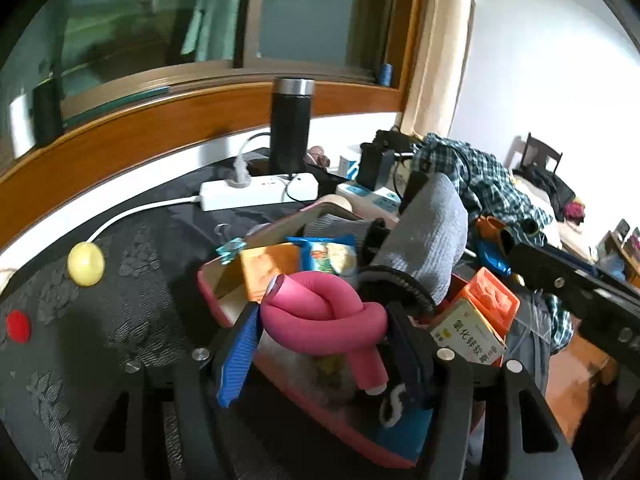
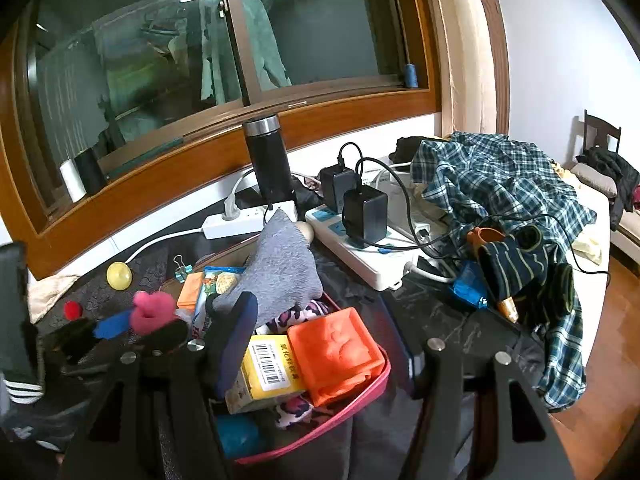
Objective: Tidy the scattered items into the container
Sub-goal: 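Carry pink toy and grey sock into red box and open both tools, then grasp red pompom ball with left tool while right tool grasps yellow ball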
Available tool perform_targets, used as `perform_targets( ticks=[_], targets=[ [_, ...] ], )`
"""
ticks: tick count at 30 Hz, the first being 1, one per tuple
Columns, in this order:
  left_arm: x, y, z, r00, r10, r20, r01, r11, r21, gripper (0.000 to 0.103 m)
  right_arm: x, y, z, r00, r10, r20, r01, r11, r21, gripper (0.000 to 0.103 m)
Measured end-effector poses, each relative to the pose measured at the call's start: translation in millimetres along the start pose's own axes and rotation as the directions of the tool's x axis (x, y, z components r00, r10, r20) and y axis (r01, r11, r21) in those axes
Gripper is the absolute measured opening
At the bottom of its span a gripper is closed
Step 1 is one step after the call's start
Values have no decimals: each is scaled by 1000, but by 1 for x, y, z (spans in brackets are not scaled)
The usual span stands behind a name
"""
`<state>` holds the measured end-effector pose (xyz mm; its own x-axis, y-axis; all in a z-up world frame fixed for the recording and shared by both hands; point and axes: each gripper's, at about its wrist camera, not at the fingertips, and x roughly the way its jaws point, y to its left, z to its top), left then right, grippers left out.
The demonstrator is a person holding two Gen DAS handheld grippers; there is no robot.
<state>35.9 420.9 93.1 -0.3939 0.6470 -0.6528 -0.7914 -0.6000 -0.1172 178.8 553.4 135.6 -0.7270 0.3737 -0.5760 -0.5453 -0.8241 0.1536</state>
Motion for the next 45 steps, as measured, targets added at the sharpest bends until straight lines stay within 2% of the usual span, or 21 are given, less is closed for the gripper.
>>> perform_targets(
  ticks=[10, 14, 16, 18, 19, 24, 31, 37, 40, 45],
  targets=[
    [28, 1, -15, 998, -27, -61, 28, 999, 20, 64, 1, -10, -2, 1000, 8, 2, -8, 999, 31, 65],
    [29, 5, -17, 994, -73, -76, 74, 997, 9, 65, 1, -7, -4, 1000, 11, 0, -11, 999, 31, 65],
    [23, 7, -16, 991, -114, -67, 114, 993, 2, 65, 0, -7, -4, 1000, 13, 2, -13, 999, 33, 65],
    [15, 9, -15, 990, -135, -48, 135, 991, -4, 70, -1, -6, -4, 1000, 15, 5, -16, 999, 35, 65],
    [11, 12, -14, 990, -136, -33, 135, 991, -11, 74, -2, -5, -4, 1000, 17, 6, -17, 999, 36, 65],
    [-11, 31, -11, 992, -122, 27, 124, 990, -65, 75, -7, 3, -4, 999, 35, 12, -35, 999, 35, 65],
    [-31, 78, -19, 998, -28, 54, 36, 988, -148, 75, -7, 32, -6, 996, 94, 3, -94, 996, 4, 65],
    [-46, 143, -40, 992, 120, 31, -108, 962, -249, 75, 1, 71, -9, 987, 159, -19, -160, 987, -28, 76],
    [-58, 183, -54, 980, 201, 4, -190, 933, -306, 75, 6, 94, -12, 981, 191, -31, -192, 980, -51, 79],
    [-81, 249, -75, 950, 309, -35, -295, 858, -420, 75, 22, 138, -18, 967, 245, -72, -251, 964, -86, 79]
  ],
)
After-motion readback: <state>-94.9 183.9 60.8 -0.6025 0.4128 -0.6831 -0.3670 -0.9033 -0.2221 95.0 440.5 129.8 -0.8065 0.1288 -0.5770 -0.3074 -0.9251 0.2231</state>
